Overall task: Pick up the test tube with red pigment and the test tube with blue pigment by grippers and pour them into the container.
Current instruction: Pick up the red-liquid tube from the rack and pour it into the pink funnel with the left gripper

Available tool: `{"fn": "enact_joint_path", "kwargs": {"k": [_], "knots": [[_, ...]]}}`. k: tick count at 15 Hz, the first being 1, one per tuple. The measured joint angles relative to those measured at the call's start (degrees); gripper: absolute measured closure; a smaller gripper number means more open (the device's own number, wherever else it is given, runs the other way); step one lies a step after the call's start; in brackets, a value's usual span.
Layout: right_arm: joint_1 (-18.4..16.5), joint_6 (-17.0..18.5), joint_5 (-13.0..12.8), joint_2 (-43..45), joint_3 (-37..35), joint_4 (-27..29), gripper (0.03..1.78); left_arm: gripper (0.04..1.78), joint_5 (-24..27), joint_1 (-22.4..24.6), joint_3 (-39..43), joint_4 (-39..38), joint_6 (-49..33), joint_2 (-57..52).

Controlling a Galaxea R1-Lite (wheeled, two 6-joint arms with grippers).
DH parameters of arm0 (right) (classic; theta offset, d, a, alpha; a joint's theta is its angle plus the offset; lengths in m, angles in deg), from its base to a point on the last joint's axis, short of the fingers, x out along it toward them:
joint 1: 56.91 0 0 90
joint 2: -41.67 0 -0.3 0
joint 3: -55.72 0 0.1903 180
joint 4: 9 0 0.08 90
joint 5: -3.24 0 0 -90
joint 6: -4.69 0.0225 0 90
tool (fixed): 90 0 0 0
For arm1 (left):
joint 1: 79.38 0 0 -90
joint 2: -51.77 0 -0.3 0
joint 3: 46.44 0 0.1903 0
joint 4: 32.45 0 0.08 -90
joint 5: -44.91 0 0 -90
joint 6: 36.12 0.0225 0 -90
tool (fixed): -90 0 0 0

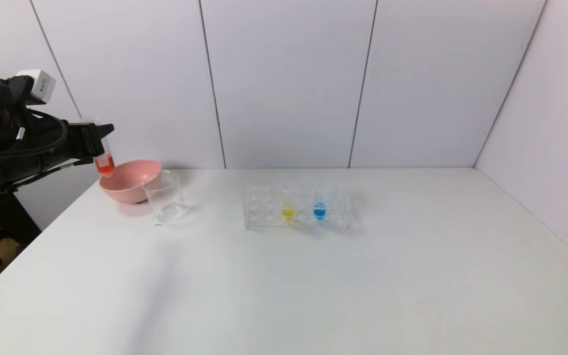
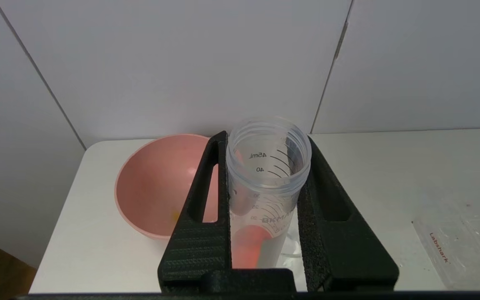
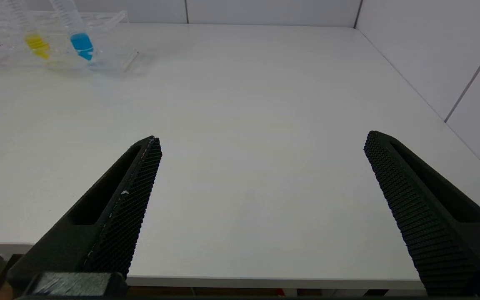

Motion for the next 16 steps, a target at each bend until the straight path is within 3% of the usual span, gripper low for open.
{"fn": "enact_joint_path", "kwargs": {"k": [16], "knots": [[0.00, 0.00, 0.00, 0.00, 0.00, 0.00, 0.04, 1.35, 0.18, 1.23, -2.95, -6.42, 1.16, 10.86]]}}
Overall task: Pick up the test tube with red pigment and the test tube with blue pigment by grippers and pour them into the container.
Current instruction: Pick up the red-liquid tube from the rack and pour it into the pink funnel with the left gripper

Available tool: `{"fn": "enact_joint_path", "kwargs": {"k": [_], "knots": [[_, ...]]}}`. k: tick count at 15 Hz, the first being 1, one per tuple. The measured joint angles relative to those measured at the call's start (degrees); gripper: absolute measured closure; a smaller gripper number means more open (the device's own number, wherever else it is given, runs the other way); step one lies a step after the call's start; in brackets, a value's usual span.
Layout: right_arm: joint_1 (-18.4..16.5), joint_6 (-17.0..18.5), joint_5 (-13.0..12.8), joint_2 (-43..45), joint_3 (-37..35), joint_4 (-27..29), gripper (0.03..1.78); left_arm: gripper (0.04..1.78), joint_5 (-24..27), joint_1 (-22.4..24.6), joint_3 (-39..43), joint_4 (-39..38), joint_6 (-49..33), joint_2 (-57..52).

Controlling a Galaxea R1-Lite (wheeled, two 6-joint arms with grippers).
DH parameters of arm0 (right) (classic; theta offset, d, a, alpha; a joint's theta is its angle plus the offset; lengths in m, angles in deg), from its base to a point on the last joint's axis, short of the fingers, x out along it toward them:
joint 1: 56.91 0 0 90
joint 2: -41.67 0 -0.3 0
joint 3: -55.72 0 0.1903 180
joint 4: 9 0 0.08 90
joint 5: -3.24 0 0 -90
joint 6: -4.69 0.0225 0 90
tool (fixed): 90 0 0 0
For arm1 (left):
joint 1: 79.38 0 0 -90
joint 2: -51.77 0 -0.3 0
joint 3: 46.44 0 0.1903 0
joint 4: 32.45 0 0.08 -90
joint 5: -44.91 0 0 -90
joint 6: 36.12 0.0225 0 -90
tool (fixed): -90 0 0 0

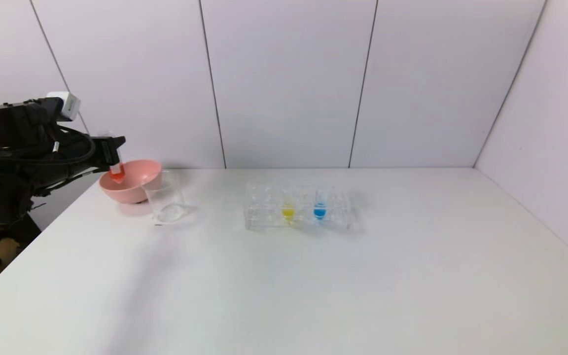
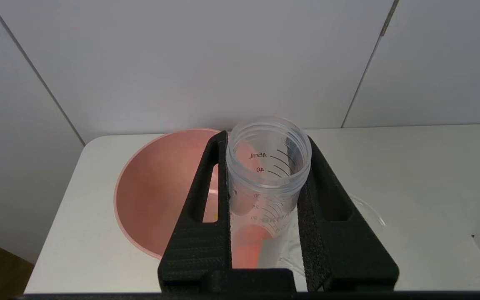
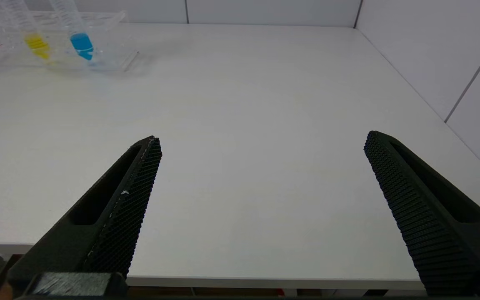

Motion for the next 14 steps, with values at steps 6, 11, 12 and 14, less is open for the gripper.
{"fn": "enact_joint_path", "kwargs": {"k": [6, 11, 12, 14], "knots": [[0.00, 0.00, -0.05, 0.00, 0.00, 0.00, 0.04, 1.35, 0.11, -0.07, 0.06, 0.15, 0.27, 0.27], [0.00, 0.00, -0.02, 0.00, 0.00, 0.00, 0.04, 1.35, 0.65, 0.02, 0.09, 0.44, 5.41, 0.69], [0.00, -0.02, -0.02, 0.00, 0.00, 0.00, 0.04, 1.35, 1.83, 0.17, -0.30, 0.96, 6.52, 0.74], [0.02, 0.00, -0.02, 0.00, 0.00, 0.00, 0.04, 1.35, 2.51, 0.52, -1.12, 3.67, 7.90, 0.60]]}}
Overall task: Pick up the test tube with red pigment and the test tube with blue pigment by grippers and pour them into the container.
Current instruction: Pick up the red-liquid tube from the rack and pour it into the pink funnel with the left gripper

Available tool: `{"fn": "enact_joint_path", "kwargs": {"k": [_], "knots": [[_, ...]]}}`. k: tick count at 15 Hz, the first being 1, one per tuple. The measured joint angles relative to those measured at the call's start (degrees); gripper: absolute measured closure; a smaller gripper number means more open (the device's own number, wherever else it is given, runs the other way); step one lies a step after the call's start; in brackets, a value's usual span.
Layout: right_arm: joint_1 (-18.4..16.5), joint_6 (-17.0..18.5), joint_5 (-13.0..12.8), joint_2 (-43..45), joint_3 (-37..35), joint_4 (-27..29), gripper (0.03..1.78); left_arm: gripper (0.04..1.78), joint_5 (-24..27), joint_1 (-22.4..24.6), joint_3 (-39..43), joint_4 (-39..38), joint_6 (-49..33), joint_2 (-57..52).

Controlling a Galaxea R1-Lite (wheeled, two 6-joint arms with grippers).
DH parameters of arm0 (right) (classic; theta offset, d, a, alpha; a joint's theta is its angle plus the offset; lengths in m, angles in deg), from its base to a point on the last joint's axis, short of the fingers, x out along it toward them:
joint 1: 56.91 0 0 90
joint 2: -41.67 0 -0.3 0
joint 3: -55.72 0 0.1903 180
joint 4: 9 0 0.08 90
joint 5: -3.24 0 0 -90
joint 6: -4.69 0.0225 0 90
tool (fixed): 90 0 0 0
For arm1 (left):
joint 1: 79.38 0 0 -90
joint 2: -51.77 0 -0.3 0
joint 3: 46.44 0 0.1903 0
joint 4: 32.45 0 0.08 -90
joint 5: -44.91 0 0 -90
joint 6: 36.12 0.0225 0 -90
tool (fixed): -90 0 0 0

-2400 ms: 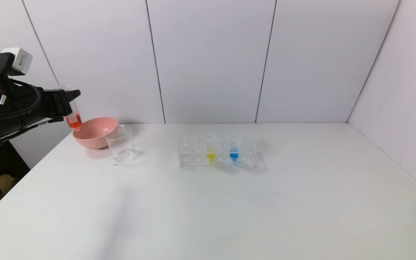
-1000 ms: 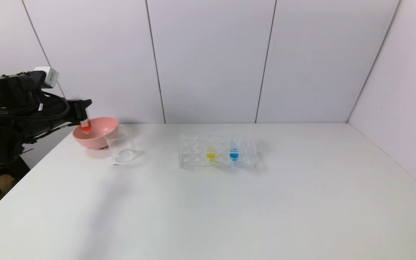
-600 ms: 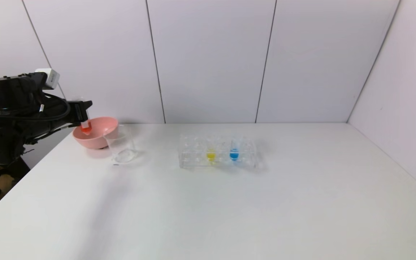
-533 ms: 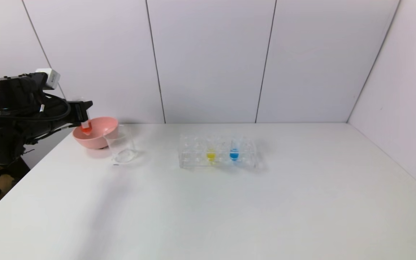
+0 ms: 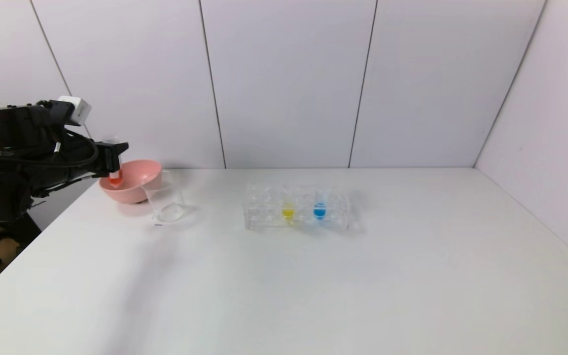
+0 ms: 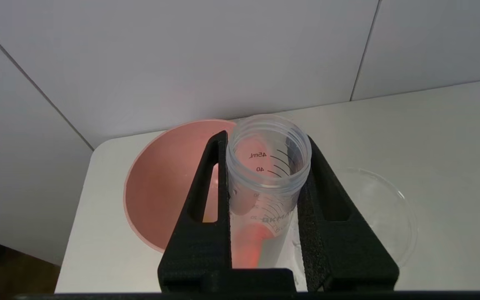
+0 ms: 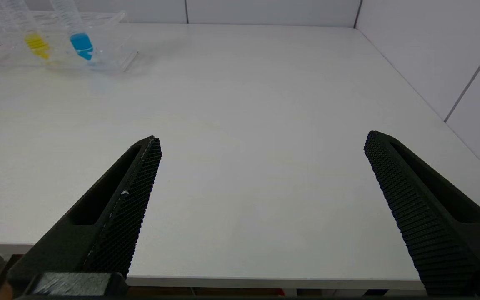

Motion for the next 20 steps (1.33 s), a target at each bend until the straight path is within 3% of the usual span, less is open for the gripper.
{"fn": "enact_joint_path", "kwargs": {"k": [7, 14, 20], "knots": [[-0.05, -0.02, 0.00, 0.00, 0.00, 0.00, 0.04, 1.35, 4.24, 0.04, -6.49, 9.48, 7.91, 0.01], [-0.02, 0.00, 0.02, 0.00, 0.00, 0.00, 0.04, 1.35, 5.44, 1.00, -7.39, 11.63, 9.90, -0.38], [-0.02, 0.00, 0.02, 0.00, 0.00, 0.00, 0.04, 1.35, 10.56, 2.49, -13.74, 23.24, 19.93, -0.77]]}}
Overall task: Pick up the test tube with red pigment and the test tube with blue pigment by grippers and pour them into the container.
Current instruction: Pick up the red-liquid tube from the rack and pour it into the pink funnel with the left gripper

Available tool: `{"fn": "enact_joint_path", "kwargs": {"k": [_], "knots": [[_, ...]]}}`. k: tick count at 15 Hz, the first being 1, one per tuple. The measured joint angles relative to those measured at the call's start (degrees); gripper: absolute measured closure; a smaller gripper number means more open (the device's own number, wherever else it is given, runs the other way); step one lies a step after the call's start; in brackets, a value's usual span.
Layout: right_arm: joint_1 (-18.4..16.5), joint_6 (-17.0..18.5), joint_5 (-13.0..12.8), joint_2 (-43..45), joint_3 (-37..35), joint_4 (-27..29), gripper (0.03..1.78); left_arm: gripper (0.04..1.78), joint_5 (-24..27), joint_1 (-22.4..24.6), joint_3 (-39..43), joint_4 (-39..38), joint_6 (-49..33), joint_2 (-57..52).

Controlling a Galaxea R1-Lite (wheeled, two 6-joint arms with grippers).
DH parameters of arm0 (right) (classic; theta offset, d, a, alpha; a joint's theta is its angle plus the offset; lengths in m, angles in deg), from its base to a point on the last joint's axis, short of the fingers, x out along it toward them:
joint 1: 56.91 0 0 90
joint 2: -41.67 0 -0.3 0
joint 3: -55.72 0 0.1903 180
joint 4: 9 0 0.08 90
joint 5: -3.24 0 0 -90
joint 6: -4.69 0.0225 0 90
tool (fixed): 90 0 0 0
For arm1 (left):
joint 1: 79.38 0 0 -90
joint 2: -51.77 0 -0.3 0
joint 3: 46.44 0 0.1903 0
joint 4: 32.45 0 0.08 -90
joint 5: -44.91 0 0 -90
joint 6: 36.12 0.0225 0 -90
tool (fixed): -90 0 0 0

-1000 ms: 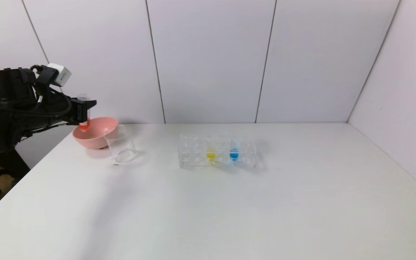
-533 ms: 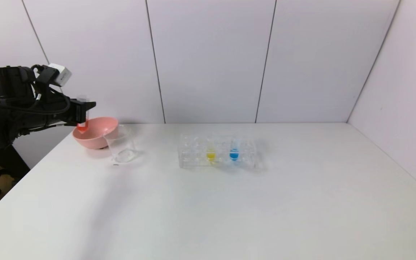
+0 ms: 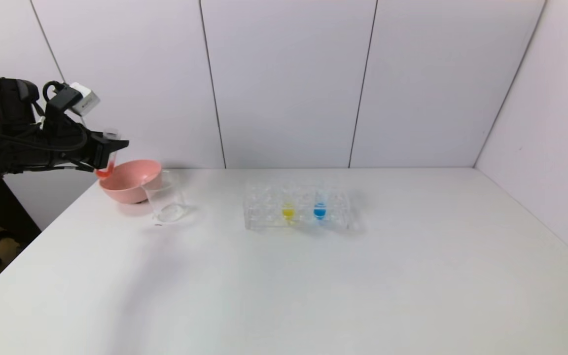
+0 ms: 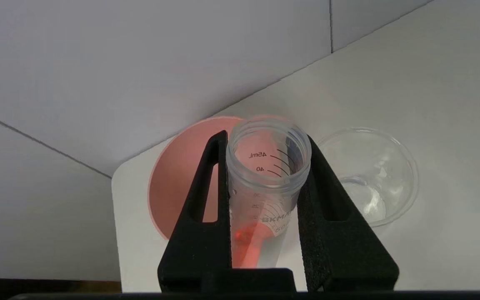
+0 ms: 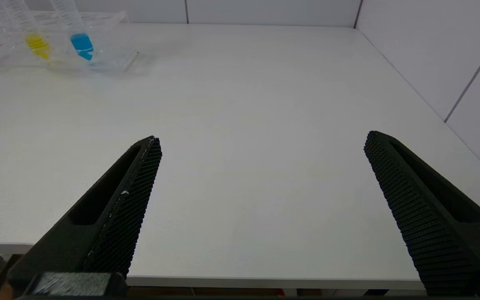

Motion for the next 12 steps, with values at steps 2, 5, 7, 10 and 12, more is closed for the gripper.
{"fn": "enact_joint_path", "kwargs": {"k": [2, 5, 7, 10, 12], "knots": [[0.00, -0.02, 0.00, 0.00, 0.00, 0.00, 0.04, 1.35, 3.01, 0.61, -2.65, 3.56, 2.91, 0.37], [-0.02, 0.00, 0.00, 0.00, 0.00, 0.00, 0.04, 1.35, 4.17, 1.02, -5.71, 7.89, 6.22, 0.89], [0.00, -0.02, -0.05, 0.00, 0.00, 0.00, 0.04, 1.35, 6.64, 1.35, -8.85, 12.19, 10.23, 1.44], [0.00, 0.00, 0.00, 0.00, 0.00, 0.00, 0.04, 1.35, 10.68, 1.49, -14.80, 19.86, 16.29, 2.86], [0.00, -0.02, -0.02, 0.00, 0.00, 0.00, 0.04, 1.35, 11.12, 1.60, -18.58, 26.40, 20.99, 3.75]]}}
